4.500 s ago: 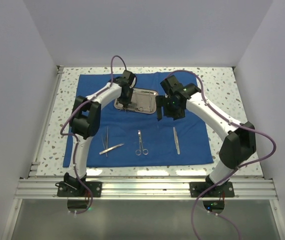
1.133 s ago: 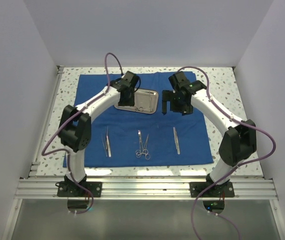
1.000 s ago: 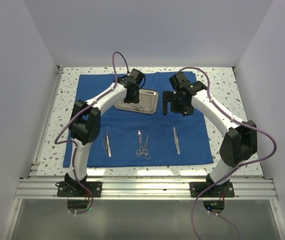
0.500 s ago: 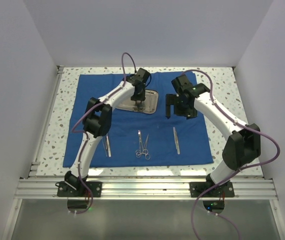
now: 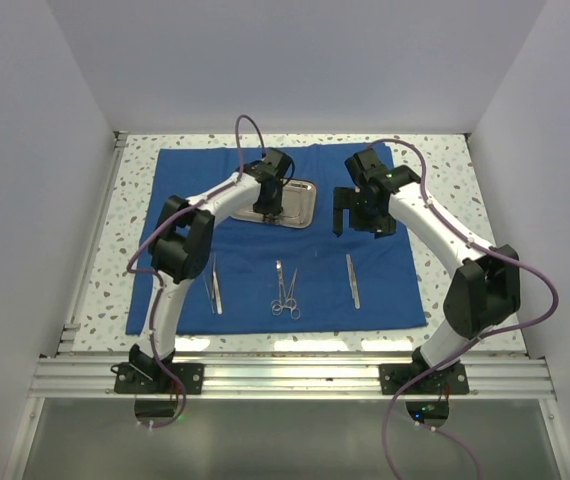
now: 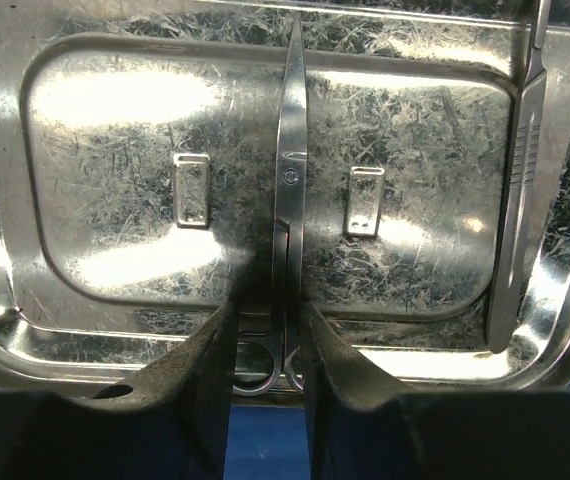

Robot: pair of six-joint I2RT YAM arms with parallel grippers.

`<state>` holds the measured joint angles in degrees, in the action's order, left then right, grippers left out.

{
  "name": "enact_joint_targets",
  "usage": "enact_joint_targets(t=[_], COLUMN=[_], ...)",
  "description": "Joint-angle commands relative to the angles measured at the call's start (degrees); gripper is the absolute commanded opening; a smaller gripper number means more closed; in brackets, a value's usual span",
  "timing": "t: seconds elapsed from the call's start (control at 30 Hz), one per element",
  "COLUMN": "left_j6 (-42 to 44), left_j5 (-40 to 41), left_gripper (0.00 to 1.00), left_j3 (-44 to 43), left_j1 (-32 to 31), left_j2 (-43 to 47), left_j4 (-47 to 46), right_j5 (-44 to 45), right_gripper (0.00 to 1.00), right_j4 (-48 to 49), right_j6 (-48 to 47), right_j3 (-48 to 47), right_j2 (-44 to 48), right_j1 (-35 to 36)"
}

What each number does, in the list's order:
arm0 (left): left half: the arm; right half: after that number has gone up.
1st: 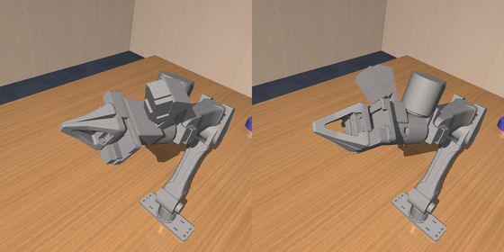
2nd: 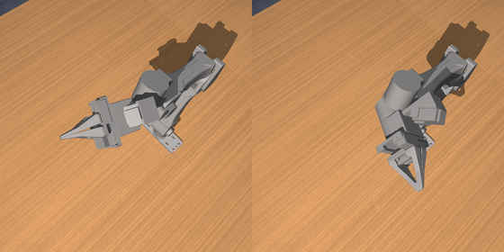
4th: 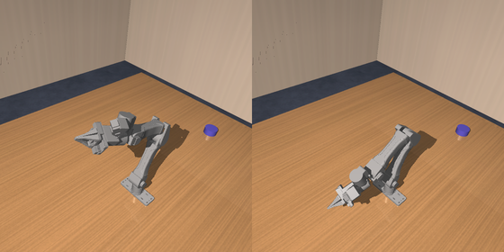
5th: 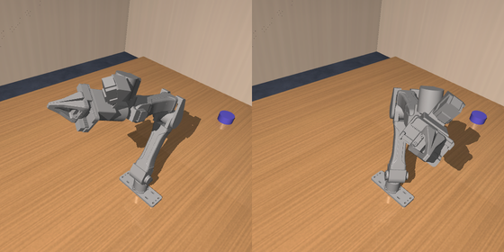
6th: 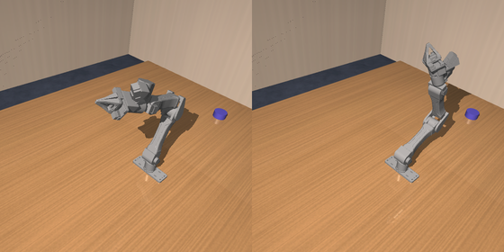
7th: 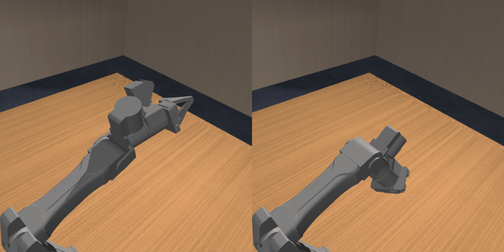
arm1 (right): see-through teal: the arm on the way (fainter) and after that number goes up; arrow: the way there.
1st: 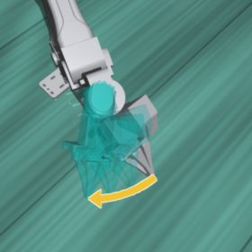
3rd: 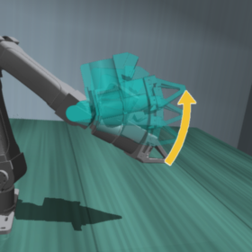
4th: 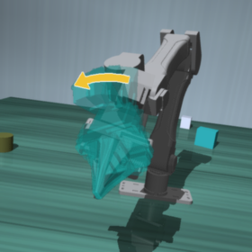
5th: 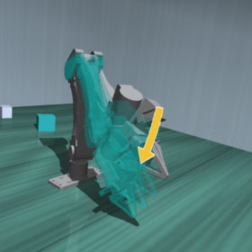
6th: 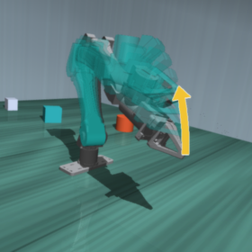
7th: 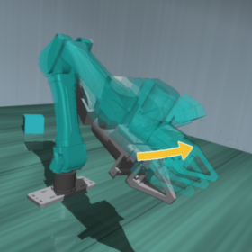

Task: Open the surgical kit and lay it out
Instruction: Pick up the medical item from the container.

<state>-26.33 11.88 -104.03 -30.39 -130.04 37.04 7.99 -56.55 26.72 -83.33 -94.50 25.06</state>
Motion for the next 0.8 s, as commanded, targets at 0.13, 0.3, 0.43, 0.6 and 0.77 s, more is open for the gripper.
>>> enact_joint_targets(t=[0.13,0.3,0.43,0.6,0.77], left_j6=[2.1,3.9,4.6,5.6,6.1], left_j5=[-4.2,-6.6,-8.3,-7.8,-6.2], left_gripper=[0.33,0.1,0.0,0.0,0.0], left_j3=[3.2,1.2,1.7,0.0,-11.4], left_j1=[-1.5,-0.5,-0.2,-0.1,-0.1], left_j2=[-3.3,-7.7,-8.1,-5.3,-4.1], left_j4=[5.6,6.0,5.6,6.4,11.8], right_j5=[-0.6,-0.7,-0.7,-1.2,-2.3], right_gripper=[0.98,0.98,0.98,0.98,0.98], right_j4=[0.2,0.1,0.2,0.5,1.1], right_j6=[-1.4,-1.8,-1.8,-1.5,-0.8], right_j3=[-0.4,-0.8,-0.8,-0.5,-0.5], right_j2=[0.5,0.8,1.1,1.3,1.5], right_j1=[-0.6,-1.0,-1.1,-1.2,-1.2])
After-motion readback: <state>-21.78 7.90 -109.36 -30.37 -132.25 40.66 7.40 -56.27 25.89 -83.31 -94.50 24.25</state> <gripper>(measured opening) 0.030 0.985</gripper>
